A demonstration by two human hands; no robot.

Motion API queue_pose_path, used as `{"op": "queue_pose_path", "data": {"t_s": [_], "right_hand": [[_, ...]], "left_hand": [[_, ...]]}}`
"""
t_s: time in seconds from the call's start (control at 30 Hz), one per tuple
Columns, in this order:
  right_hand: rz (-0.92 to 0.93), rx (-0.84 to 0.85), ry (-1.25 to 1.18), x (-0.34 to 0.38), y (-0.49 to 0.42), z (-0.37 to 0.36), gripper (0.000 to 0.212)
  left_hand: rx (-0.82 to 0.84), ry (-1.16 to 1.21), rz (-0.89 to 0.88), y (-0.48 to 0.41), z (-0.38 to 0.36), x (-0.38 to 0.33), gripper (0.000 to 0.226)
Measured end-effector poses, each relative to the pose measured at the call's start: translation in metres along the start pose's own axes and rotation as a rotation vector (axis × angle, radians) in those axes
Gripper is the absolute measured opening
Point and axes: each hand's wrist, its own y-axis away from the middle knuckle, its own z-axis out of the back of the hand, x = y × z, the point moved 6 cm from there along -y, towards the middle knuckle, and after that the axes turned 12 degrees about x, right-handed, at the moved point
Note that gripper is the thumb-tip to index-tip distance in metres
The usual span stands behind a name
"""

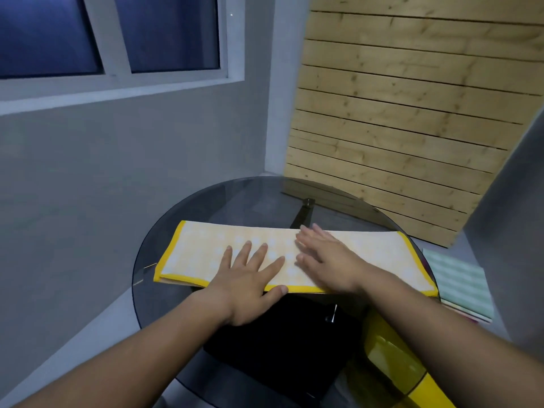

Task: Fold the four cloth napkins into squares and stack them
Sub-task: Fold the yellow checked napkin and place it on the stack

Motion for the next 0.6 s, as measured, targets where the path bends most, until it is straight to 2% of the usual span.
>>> {"op": "queue_pose_path", "data": {"t_s": [0.13, 0.3, 0.43, 0.5, 0.57, 0.6], "right_hand": [[-0.081, 0.078, 0.079, 0.006, -0.028, -0.019, 0.063], [-0.094, 0.059, 0.115, -0.002, -0.033, -0.027, 0.062], [-0.097, 0.023, 0.131, -0.007, -0.033, -0.028, 0.062], [-0.097, 0.014, 0.135, -0.007, -0.033, -0.029, 0.062], [-0.1, 0.018, 0.136, -0.007, -0.033, -0.029, 0.062], [-0.101, 0.019, 0.136, -0.008, -0.033, -0.029, 0.061]], "left_hand": [[0.012, 0.013, 0.001, -0.002, -0.001, 0.002, 0.068], [0.01, 0.036, 0.005, -0.003, -0.003, 0.003, 0.069], [0.096, 0.115, 0.027, -0.003, 0.0, 0.007, 0.073], [0.0, 0.165, 0.071, -0.006, 0.015, 0.011, 0.063], [-0.243, 0.13, 0.101, -0.012, 0.038, 0.013, 0.046], [-0.314, 0.109, 0.067, -0.019, 0.046, 0.01, 0.044]]}}
